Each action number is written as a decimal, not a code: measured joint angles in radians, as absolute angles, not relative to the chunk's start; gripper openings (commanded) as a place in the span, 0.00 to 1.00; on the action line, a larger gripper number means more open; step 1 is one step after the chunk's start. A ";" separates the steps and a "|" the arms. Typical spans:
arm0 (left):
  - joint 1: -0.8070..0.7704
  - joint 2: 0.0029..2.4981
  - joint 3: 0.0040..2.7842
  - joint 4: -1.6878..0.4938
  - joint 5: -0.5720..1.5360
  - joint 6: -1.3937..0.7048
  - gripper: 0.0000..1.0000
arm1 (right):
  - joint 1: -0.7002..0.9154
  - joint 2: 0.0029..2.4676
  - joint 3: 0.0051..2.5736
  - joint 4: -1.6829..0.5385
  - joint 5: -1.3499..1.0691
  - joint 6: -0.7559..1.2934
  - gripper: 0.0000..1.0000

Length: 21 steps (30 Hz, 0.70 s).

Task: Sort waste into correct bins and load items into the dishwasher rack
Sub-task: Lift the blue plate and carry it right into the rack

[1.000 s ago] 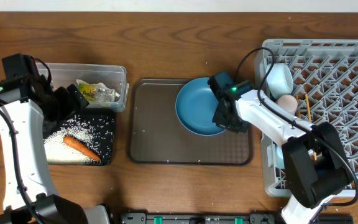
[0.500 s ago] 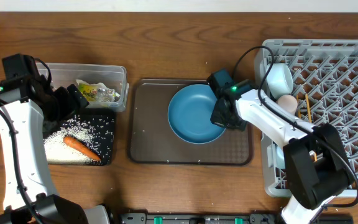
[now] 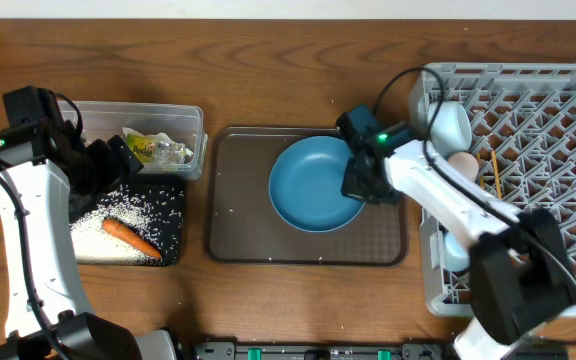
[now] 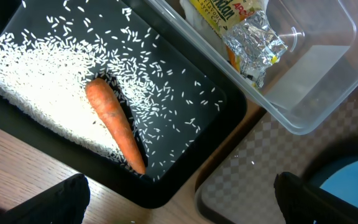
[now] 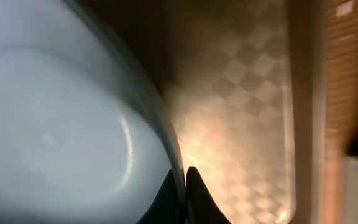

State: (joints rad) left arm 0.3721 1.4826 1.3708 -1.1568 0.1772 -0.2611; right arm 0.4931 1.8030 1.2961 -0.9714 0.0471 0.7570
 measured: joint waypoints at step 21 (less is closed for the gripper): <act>0.372 1.483 1.371 -1.156 0.177 -0.261 0.98 | 0.131 1.123 1.341 -1.272 0.451 0.617 0.01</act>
State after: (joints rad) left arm 0.3721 1.4826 1.3708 -1.1564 0.1772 -0.2611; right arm 0.1307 1.1229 1.3415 -1.2716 0.4511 0.6174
